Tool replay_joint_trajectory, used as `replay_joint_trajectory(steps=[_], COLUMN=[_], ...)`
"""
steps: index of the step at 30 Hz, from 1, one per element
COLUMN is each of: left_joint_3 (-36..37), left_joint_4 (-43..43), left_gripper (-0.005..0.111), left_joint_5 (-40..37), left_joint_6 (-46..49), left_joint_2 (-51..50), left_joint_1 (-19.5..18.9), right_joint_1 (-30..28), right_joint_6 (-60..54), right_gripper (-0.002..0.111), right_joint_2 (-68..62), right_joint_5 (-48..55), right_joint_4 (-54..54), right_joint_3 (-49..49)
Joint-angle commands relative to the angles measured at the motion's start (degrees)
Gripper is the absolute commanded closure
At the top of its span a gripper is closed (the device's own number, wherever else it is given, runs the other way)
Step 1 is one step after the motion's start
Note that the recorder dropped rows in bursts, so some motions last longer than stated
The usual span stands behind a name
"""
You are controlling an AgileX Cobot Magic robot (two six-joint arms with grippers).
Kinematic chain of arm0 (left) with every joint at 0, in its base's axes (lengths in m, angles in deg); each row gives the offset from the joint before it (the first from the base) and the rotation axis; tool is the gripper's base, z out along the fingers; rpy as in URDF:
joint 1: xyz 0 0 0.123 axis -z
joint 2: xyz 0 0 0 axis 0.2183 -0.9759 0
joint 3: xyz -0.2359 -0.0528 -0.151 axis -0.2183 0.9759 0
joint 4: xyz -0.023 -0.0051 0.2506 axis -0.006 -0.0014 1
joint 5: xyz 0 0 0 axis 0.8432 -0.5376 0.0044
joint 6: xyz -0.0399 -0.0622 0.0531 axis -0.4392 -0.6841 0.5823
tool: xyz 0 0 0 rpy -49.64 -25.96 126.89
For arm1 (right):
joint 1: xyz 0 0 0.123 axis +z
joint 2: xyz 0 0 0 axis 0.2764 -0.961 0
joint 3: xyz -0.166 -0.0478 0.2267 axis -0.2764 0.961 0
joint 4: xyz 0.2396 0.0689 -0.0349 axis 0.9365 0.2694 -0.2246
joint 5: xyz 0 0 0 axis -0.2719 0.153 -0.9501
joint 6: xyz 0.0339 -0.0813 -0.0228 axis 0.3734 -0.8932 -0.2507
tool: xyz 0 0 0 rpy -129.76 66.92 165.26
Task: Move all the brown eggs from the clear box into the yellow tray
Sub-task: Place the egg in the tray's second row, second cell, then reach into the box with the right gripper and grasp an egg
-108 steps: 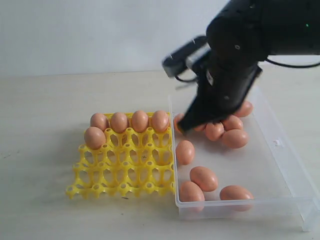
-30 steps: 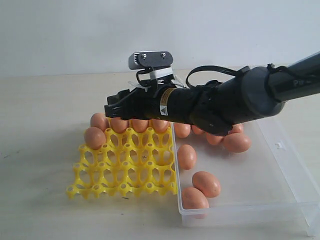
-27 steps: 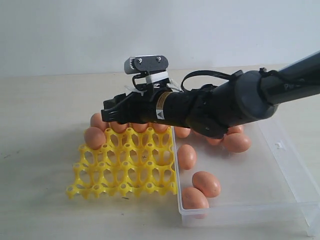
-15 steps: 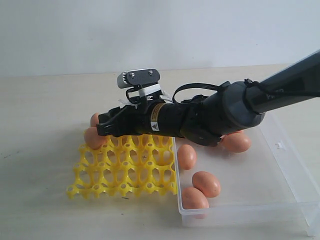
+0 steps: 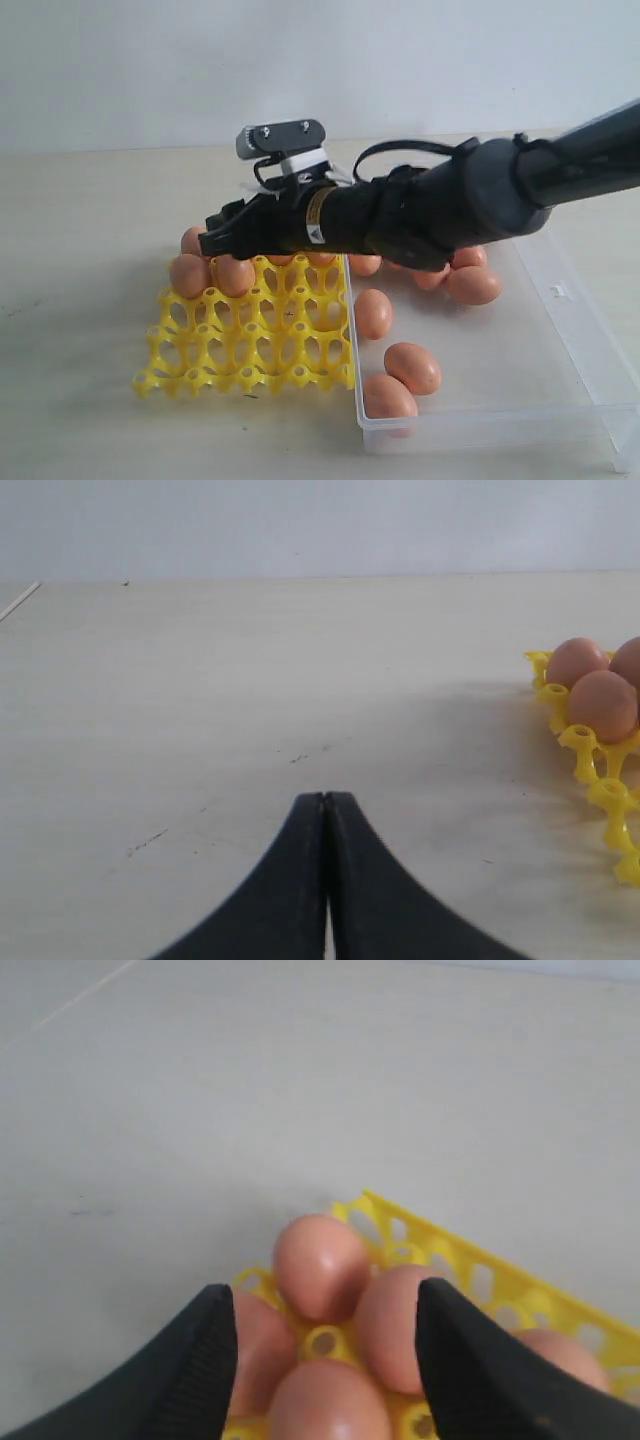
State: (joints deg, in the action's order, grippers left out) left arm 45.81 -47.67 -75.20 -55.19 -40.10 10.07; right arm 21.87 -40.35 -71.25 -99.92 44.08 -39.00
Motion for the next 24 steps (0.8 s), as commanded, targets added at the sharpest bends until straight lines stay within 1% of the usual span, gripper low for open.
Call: replay_joint_trajectory(steps=[1, 3, 5, 8, 10, 13, 15, 19, 22, 24], left_joint_3=[-0.23, -0.23, -0.23, -0.23, -0.23, -0.23, -0.23, -0.23, -0.23, -0.23], left_joint_4=[-0.32, -0.32, -0.32, -0.32, -0.32, -0.32, -0.32, -0.32, -0.32, -0.32], left_gripper=[0.107, 0.107, 0.107, 0.107, 0.107, 0.107, 0.107, 0.107, 0.107, 0.107], left_joint_5=[0.8, 0.8, 0.8, 0.8, 0.8, 0.8, 0.8, 0.8, 0.8, 0.8], left_joint_6=[-0.31, -0.31, -0.31, -0.31, -0.31, -0.31, -0.31, -0.31, -0.31, -0.31], left_joint_2=[0.32, 0.32, 0.32, 0.32, 0.32, 0.32, 0.32, 0.32, 0.32, 0.32], left_joint_1=[0.29, 0.29, 0.29, 0.29, 0.29, 0.29, 0.29, 0.29, 0.29, 0.29], right_joint_1=[0.06, 0.06, -0.59, -2.58, -4.0, -4.79, -4.97, -4.97, -4.69, -4.59], right_joint_6=[-3.36, -8.77, -16.82, -26.07, -28.41, -29.77, -30.24, -35.95, -41.32, -42.98], right_gripper=[0.061, 0.062, 0.062, 0.058, 0.054, 0.051, 0.05, 0.05, 0.05, 0.05], right_joint_2=[10.79, 14.67, 17.64, 19.36, 19.36, 19.26, 19.26, 19.15, 18.17, 17.2], right_joint_5=[24.4, 39.7, 51.47, 59.78, 61.44, 59.17, 56.67, 53.17, 52.76, 52.9], right_joint_4=[0.23, 3.15, 8.2, 16.79, 21.96, 26.7, 28.16, 33.93, 40.13, 41.16], right_joint_3=[-0.33, -0.33, -0.16, 1.63, 3.19, 6.02, 7.63, 9.74, 10.11, 10.11])
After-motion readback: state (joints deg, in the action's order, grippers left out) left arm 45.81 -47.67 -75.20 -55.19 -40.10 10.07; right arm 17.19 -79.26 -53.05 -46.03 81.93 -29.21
